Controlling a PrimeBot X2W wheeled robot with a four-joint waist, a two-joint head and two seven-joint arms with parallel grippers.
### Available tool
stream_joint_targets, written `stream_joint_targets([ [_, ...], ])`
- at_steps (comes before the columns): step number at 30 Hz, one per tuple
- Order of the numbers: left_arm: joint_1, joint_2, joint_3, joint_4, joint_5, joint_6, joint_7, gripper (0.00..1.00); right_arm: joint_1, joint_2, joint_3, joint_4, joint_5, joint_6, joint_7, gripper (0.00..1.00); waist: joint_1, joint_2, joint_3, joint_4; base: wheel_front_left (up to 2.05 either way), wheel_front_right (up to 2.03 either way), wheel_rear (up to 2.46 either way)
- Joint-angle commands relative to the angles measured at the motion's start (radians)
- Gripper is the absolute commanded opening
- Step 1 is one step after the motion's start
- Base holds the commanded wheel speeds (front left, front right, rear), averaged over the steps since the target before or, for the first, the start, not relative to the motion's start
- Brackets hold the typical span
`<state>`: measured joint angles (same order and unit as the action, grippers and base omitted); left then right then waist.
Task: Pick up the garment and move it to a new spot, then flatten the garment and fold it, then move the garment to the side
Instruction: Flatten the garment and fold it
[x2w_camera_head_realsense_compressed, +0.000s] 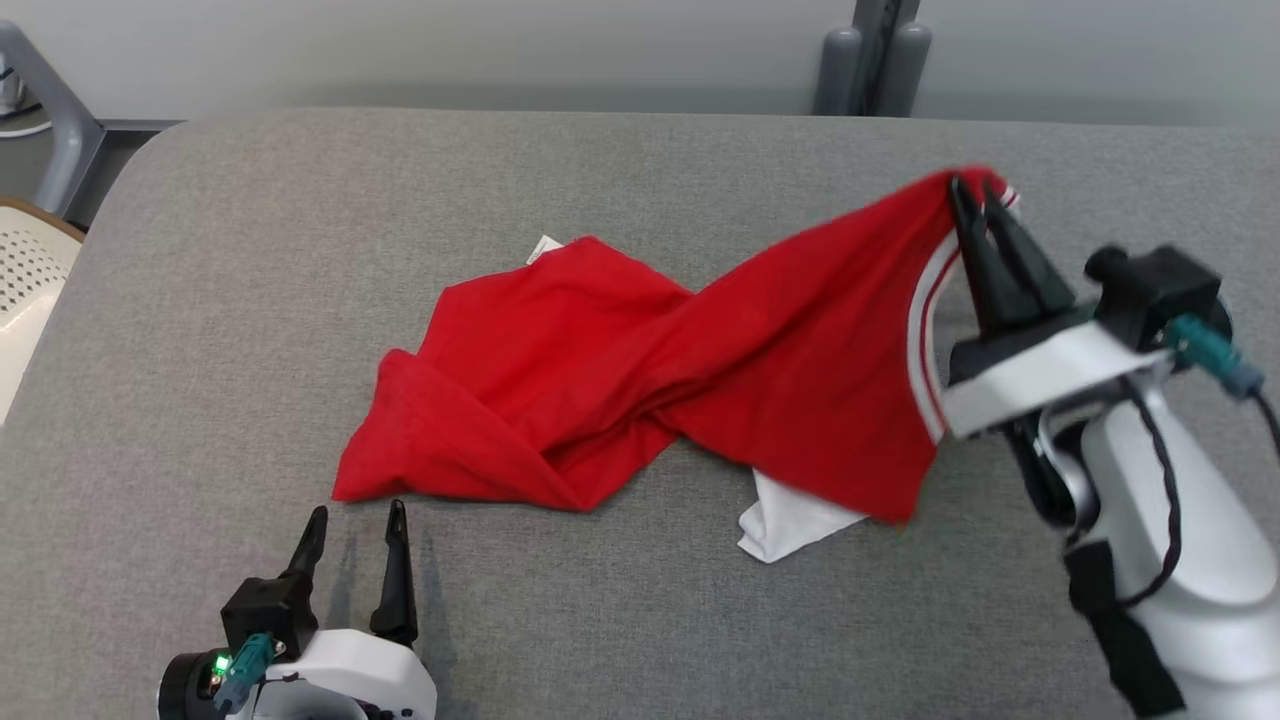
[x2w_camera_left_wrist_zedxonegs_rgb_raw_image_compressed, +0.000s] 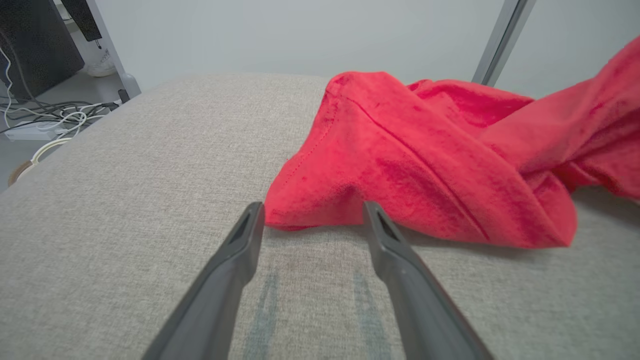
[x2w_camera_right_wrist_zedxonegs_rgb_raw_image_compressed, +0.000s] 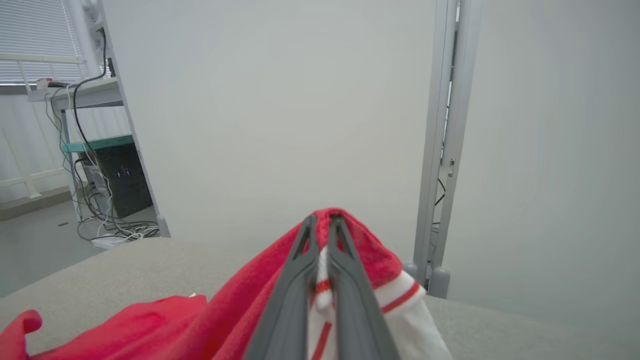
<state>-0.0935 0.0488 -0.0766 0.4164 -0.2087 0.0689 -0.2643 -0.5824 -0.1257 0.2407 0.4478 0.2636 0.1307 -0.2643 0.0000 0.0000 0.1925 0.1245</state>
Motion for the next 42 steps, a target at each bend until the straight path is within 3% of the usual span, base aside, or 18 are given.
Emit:
stream_joint_targets([
  [1,-0.018,0.004,-0.002,0.001,-0.004,0.006,0.0,1.0,-0.023,-0.01,0.003,-0.001,0.001,0.0,0.001,0.0,0.0,0.0,0.002,0.006,0.0,0.0,0.0],
  [7,-0.036,0.004,-0.033,0.0,-0.022,0.005,0.0,1.0,-0.192,-0.06,0.05,0.081,-0.054,0.0,0.001,0.0,0.0,0.0,0.034,0.052,0.0,0.0,0.0],
  [16,-0.097,0.004,-0.113,-0.011,-0.053,0.011,0.0,1.0,-0.431,-0.147,-0.001,0.384,-0.193,0.0,0.001,0.0,0.0,0.0,0.126,0.171,0.0,0.0,0.0],
  [17,-0.102,0.004,-0.121,-0.011,-0.058,0.013,0.0,1.0,-0.454,-0.154,-0.013,0.421,-0.212,0.0,0.001,0.31,0.0,0.0,0.134,0.181,0.0,0.0,0.0],
  [18,-0.108,0.004,-0.13,-0.012,-0.063,0.015,0.0,1.0,-0.477,-0.157,-0.03,0.457,-0.228,0.0,0.001,0.53,0.0,0.0,0.141,0.19,0.0,0.0,0.0],
  [19,-0.111,0.004,-0.135,-0.014,-0.065,0.018,0.0,1.0,-0.498,-0.157,-0.046,0.487,-0.246,0.0,0.001,1.0,0.0,0.0,0.147,0.195,0.0,0.0,0.0],
  [23,-0.108,0.004,-0.147,-0.017,-0.079,0.032,0.0,1.0,-0.526,-0.131,-0.099,0.544,-0.301,0.0,0.001,1.0,0.0,0.0,0.152,0.195,0.0,0.0,0.0],
  [31,-0.109,0.004,-0.137,-0.017,-0.067,0.035,0.0,1.0,-0.448,-0.085,-0.12,0.494,-0.278,0.0,0.001,1.0,0.0,0.0,0.131,0.146,0.0,0.0,0.0],
  [42,-0.061,0.004,-0.091,-0.005,-0.027,0.019,0.0,1.0,-0.102,-0.043,-0.092,0.308,-0.134,0.0,0.001,1.0,0.0,0.0,0.046,0.071,0.0,0.0,0.0],
])
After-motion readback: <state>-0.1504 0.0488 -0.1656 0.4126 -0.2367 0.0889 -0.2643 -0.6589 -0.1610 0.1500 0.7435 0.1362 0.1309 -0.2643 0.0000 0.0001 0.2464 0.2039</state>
